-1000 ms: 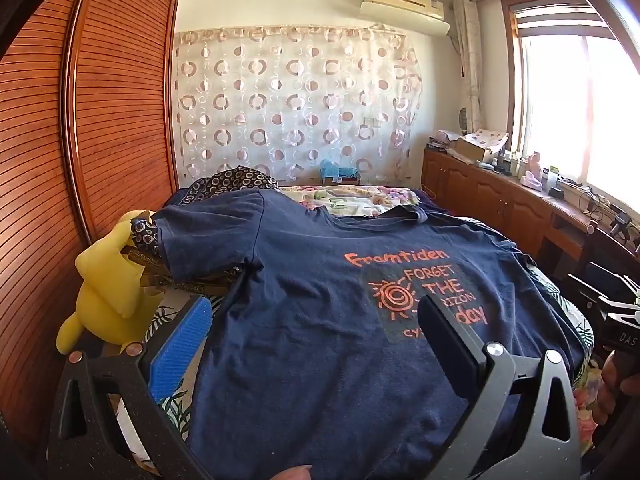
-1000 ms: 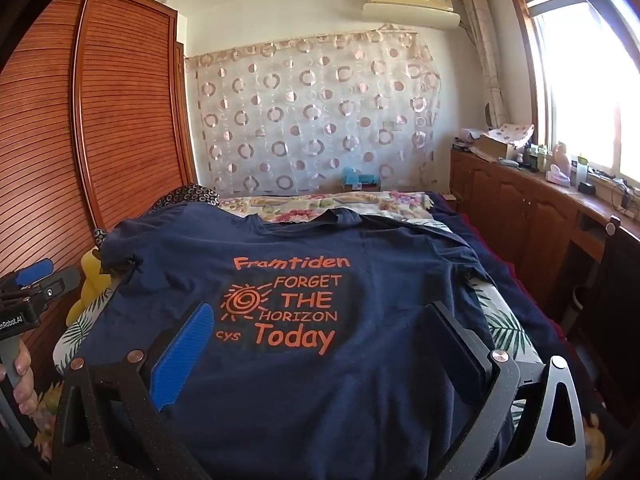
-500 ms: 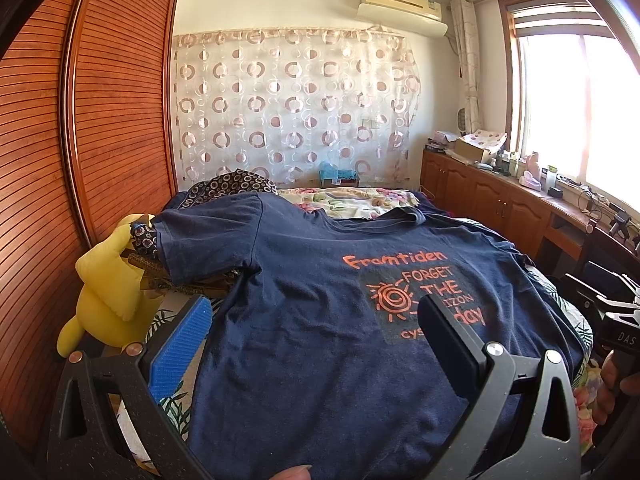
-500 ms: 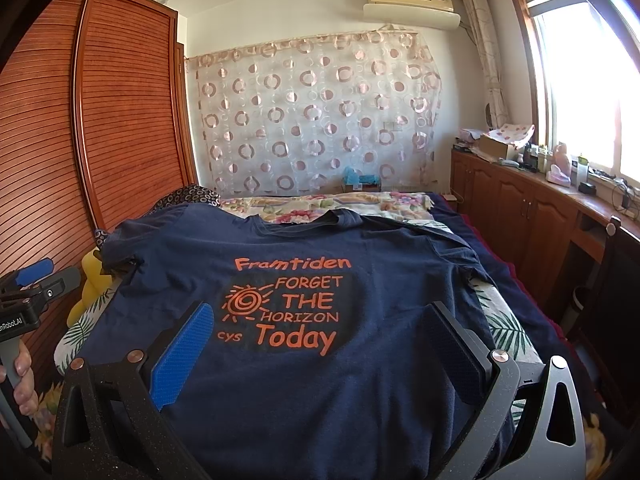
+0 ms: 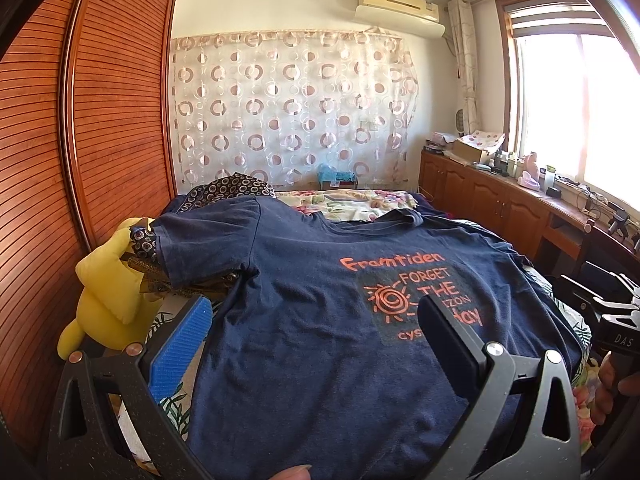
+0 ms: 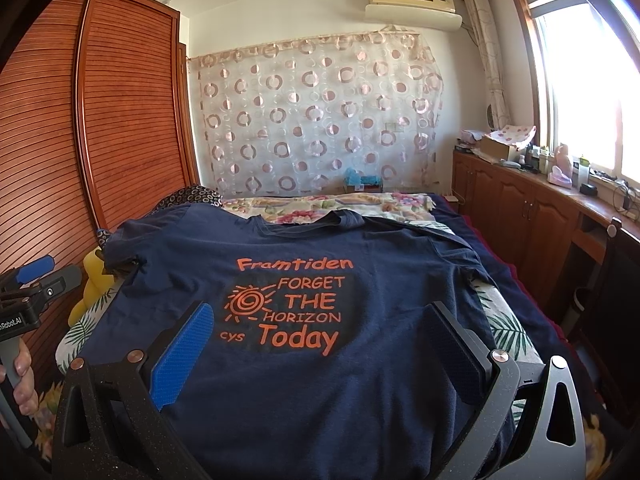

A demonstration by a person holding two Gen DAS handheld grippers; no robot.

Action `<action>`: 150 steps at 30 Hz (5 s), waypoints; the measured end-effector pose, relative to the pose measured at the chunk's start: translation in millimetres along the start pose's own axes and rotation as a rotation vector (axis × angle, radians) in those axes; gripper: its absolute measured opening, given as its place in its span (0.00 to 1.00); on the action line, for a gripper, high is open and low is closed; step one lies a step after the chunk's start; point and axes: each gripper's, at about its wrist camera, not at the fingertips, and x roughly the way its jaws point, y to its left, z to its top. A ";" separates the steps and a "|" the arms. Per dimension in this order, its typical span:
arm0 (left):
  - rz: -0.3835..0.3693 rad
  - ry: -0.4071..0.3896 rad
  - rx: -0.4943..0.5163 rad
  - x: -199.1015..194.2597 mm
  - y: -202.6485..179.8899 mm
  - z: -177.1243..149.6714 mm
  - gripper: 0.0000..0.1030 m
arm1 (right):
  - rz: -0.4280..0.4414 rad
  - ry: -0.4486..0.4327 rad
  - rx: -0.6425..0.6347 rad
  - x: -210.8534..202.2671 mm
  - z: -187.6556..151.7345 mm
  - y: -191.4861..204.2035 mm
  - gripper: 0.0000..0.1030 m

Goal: Fold small clothes

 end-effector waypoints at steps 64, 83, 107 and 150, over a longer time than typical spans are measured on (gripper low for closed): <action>0.076 0.164 -0.084 66.6 74.1 -0.9 1.00 | 0.183 0.140 -0.105 76.2 -0.5 27.3 1.00; -0.078 0.299 -0.235 145.0 157.2 9.4 0.47 | 0.254 0.212 -0.178 115.3 6.0 33.8 0.99; -0.168 0.174 -0.006 119.0 93.3 90.5 0.02 | 0.222 0.176 -0.121 108.4 7.6 24.6 0.99; -0.059 0.153 -0.065 63.8 138.3 28.5 0.77 | 0.564 0.224 -0.368 285.3 108.8 203.1 0.73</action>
